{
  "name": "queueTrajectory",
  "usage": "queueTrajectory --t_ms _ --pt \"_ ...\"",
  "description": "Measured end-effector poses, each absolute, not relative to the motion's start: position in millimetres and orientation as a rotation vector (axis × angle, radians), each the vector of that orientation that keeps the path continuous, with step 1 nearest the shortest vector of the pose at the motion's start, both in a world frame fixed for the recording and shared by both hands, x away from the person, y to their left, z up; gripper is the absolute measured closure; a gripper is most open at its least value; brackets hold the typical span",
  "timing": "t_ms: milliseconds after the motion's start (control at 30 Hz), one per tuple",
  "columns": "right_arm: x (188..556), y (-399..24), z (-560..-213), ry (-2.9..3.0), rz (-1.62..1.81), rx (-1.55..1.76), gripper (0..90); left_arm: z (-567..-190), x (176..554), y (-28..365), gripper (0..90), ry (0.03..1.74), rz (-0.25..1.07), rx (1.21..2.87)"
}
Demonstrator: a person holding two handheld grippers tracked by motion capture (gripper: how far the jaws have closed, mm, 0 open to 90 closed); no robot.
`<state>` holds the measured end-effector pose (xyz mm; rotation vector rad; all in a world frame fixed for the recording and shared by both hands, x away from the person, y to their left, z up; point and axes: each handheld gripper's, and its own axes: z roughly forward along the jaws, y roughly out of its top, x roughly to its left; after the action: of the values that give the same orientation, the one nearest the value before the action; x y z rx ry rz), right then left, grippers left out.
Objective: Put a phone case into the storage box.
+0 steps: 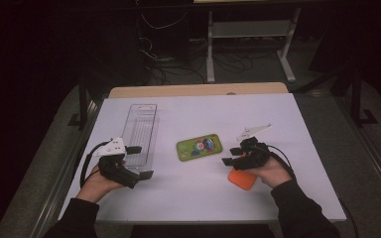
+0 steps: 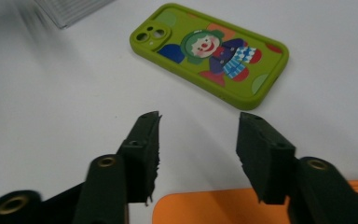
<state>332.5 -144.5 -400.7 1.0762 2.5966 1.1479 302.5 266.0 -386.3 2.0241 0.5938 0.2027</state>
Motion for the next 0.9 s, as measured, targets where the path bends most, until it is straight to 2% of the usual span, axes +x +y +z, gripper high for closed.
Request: queueTrajectory --t_ms 33,467,900 --pt "332.5 -144.5 -400.7 2.597 1.148 1.076 50.4 -386.3 302.5 266.0 0.0 0.594 0.203 2.024" --pt "333.9 -128.6 -416.4 2.753 1.02 1.026 86.5 -386.6 301.7 264.9 0.0 0.602 0.198 2.019" --pt "334.1 -119.8 -429.0 2.832 0.903 0.988 88.3 -386.9 301.4 264.5 0.0 0.602 0.196 2.026"
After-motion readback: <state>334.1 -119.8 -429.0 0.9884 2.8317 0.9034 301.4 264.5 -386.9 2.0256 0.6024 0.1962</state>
